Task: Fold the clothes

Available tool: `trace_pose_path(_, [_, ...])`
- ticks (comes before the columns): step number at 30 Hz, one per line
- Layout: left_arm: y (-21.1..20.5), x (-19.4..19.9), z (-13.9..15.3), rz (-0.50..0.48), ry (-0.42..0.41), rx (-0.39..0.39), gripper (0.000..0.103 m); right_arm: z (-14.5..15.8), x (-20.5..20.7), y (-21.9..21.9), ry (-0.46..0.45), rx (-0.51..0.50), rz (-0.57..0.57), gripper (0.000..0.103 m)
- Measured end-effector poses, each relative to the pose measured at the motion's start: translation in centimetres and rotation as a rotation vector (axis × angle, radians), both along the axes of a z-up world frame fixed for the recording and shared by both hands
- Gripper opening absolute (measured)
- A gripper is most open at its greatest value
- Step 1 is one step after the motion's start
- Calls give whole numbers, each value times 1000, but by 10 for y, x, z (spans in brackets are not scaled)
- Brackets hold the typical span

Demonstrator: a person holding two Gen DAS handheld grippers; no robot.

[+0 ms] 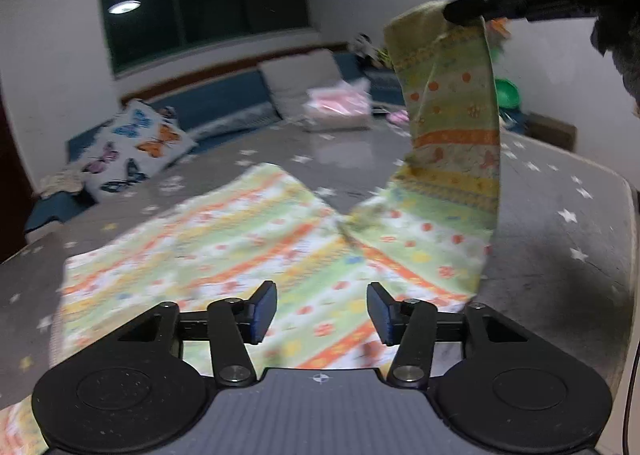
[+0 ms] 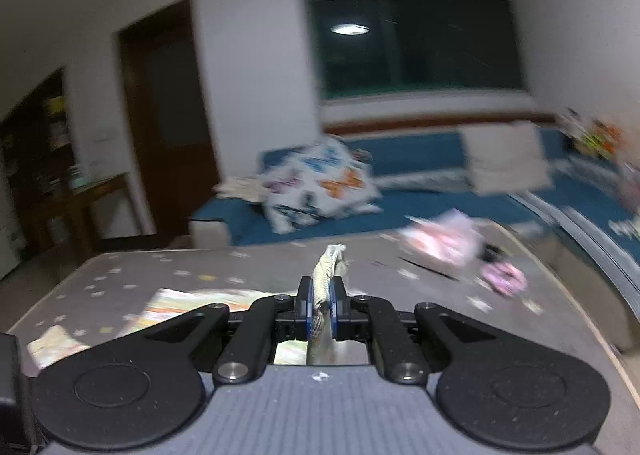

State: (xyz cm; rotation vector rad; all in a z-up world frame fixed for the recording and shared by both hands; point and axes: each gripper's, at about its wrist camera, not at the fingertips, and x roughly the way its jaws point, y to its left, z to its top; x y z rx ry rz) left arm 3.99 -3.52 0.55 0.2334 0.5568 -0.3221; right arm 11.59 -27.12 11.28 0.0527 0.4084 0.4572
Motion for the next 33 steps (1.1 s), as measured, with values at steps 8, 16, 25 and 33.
trace_pose_path(8, [75, -25, 1, 201, -23, -50, 61, -4, 3, 125, -13, -75, 264, 7])
trace_pose_path(16, [121, -42, -2, 341, -14, -86, 63, -51, 8, 206, 91, -104, 406, 25])
trace_pose_path(25, [136, -44, 5, 354, -5, -119, 61, -62, 10, 166, 125, -266, 355, 29])
trace_pose_path(33, [117, -7, -7, 295, 75, -129, 54, -119, 9, 122, 262, -346, 280, 29])
